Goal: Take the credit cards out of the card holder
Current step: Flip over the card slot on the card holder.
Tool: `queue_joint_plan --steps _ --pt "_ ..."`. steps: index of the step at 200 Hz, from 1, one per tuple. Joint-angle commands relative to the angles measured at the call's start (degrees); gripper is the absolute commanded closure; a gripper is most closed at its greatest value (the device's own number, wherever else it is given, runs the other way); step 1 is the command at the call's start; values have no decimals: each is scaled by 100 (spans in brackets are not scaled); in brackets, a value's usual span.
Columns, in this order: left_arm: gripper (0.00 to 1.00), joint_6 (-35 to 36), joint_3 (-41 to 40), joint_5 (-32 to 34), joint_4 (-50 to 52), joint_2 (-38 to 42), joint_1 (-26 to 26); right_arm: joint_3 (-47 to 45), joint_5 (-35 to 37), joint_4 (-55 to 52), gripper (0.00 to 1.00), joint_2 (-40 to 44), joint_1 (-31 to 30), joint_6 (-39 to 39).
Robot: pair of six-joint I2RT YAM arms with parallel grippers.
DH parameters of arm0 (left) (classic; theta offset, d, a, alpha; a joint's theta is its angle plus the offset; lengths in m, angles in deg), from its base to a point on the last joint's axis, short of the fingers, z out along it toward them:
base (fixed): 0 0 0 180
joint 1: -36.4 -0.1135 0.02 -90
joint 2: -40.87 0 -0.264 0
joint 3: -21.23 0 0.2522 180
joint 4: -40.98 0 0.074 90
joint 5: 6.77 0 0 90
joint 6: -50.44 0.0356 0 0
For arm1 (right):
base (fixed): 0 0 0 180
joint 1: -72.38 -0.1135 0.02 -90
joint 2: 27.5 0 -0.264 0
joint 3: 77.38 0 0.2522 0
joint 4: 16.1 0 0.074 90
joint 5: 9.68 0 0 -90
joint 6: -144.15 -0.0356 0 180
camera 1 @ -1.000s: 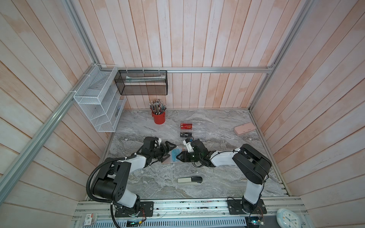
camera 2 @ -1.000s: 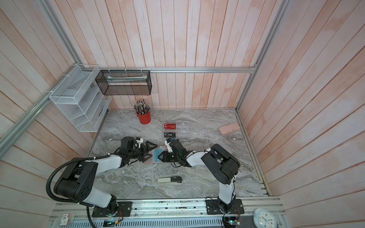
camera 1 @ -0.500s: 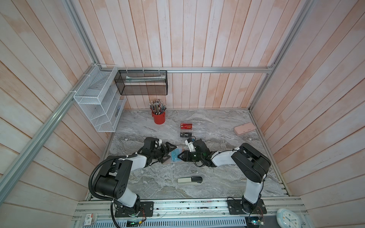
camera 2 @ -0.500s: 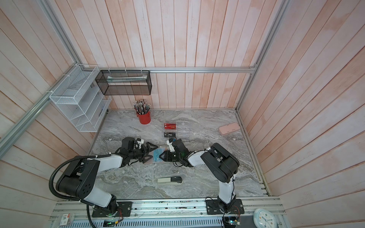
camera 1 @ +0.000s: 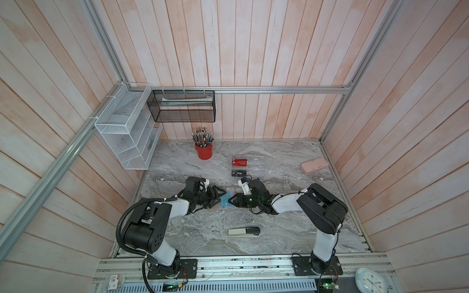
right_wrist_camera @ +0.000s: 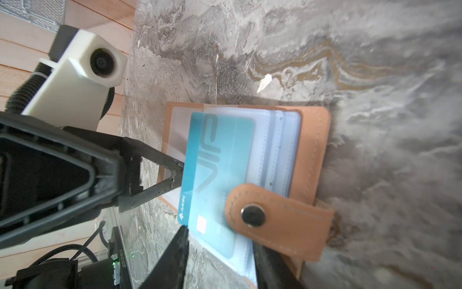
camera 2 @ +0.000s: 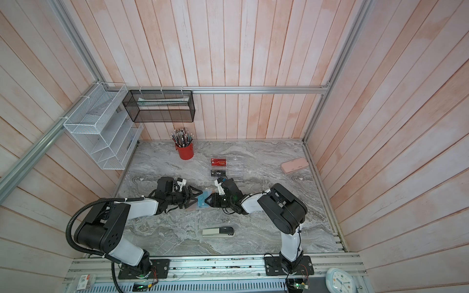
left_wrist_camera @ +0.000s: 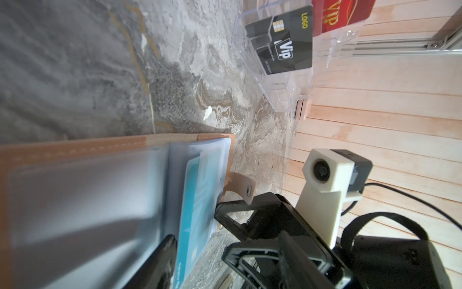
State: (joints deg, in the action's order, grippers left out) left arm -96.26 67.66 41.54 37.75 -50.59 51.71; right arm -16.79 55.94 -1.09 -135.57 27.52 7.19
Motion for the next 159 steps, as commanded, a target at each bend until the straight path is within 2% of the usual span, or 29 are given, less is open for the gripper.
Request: queue_joint_plan --steps 1,36,60,122,148,159 --pt "37 134 16 -85 -96 -91 -29 -21 60 -302 57 -241 40 -35" --pt "37 177 -20 -67 -72 -96 -28 -24 140 -372 57 -214 47 -36" --pt "49 215 -57 -83 -105 -150 -30 -8 144 -386 57 -232 49 -41" --pt "59 386 -183 -76 -121 -214 -26 2 139 -382 58 -249 57 -55" --pt "60 432 -221 -50 -102 -232 -28 2 140 -390 58 -241 57 -63" --pt "64 458 -217 -50 -103 -233 -34 3 153 -390 58 -242 59 -64"
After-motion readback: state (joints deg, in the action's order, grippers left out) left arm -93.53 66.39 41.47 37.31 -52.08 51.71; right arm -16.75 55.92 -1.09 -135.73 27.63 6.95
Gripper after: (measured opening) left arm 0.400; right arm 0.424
